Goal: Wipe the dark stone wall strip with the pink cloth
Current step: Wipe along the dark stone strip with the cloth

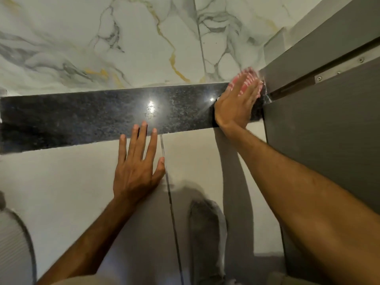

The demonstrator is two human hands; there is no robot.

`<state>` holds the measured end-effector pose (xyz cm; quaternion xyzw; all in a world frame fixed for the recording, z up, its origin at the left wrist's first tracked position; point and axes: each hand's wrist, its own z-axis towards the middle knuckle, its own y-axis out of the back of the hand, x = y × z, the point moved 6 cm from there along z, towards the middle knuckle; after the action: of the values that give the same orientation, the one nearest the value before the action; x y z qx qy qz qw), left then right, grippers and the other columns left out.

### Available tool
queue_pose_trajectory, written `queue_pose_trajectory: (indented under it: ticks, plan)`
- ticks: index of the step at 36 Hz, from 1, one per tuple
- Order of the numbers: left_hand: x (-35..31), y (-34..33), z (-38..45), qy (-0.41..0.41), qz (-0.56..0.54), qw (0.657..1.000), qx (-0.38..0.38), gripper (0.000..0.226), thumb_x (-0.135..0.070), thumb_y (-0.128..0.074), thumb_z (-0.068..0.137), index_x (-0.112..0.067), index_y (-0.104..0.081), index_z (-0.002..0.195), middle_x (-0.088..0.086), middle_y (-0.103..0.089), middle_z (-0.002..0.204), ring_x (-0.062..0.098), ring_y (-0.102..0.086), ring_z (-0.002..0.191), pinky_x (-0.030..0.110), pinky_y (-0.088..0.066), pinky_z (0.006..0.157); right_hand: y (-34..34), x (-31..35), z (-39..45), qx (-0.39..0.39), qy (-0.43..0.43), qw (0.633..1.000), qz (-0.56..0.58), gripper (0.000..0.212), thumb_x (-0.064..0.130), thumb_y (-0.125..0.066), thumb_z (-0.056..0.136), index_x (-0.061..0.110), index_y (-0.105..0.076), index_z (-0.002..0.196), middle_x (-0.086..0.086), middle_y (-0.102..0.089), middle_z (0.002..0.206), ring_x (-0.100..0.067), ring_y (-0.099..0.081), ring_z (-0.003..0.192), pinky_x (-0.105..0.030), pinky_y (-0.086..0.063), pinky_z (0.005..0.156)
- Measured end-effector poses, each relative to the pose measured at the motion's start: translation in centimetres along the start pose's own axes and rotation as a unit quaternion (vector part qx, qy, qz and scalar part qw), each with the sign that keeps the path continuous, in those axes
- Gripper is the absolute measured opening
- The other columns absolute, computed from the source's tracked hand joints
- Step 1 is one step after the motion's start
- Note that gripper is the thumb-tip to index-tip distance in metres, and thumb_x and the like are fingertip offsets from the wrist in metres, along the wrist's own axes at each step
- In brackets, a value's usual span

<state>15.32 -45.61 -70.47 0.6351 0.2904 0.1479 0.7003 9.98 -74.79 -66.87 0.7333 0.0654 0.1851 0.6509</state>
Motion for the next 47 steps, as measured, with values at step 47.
queue_pose_trajectory:
  ticks: [47]
  plan:
    - [8.8, 3.4, -12.1, 0.297, 0.027, 0.954, -0.029, 0.071, -0.040, -0.038, 0.107, -0.011, -0.028, 0.171, 0.022, -0.022, 0.179, 0.041, -0.024, 0.166, 0.064, -0.023, 0.134, -2.1, 8.9, -17.0, 0.049, 0.218, 0.974, 0.041, 0.066, 0.041, -0.039, 0.116, 0.024, -0.017, 0.177, -0.001, -0.013, 0.186, -0.024, -0.017, 0.173, -0.032, -0.023, 0.136]
